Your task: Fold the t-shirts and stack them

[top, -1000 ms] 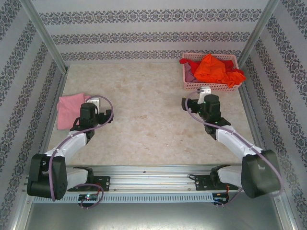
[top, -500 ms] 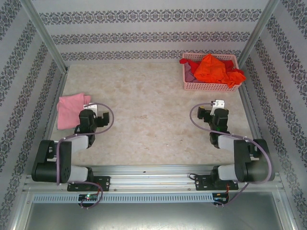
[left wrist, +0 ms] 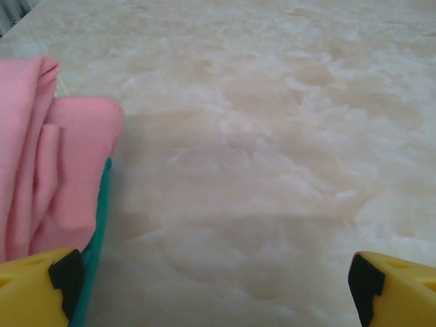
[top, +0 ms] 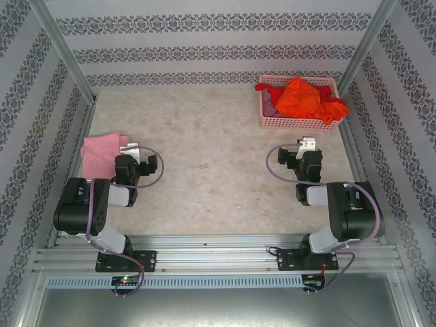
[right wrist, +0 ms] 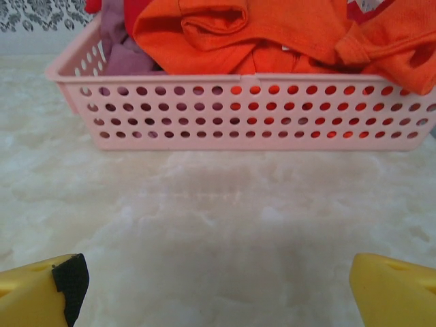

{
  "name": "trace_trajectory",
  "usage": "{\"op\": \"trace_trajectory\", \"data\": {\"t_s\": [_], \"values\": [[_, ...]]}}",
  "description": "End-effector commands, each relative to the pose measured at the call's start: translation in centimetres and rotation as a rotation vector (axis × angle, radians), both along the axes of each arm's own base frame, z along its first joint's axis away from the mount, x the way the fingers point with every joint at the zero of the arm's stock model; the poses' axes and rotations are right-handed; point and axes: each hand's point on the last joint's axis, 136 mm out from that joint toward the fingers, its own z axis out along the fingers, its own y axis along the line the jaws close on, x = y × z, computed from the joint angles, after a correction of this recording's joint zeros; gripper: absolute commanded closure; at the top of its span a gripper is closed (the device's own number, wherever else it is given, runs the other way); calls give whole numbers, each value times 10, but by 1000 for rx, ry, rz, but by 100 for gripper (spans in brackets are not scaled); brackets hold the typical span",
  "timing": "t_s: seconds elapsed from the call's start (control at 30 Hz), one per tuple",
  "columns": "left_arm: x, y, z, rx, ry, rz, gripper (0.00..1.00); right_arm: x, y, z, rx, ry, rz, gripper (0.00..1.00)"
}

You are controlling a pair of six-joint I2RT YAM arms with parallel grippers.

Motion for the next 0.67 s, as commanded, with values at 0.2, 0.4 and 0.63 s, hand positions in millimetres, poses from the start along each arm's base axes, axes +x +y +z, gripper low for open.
{"op": "trace_trajectory", "data": {"t_s": [0.2,0.4,0.63], "values": [[10,-5,17,22,-61,-27,0,4,4,6,-16,-14,15,2],[11,-9,16,22,-51,-53,0,4,5,6,-16,-13,15,2],[11,-9,16,22,-51,-53,0,4,5,6,-21,-12,16,2]]}}
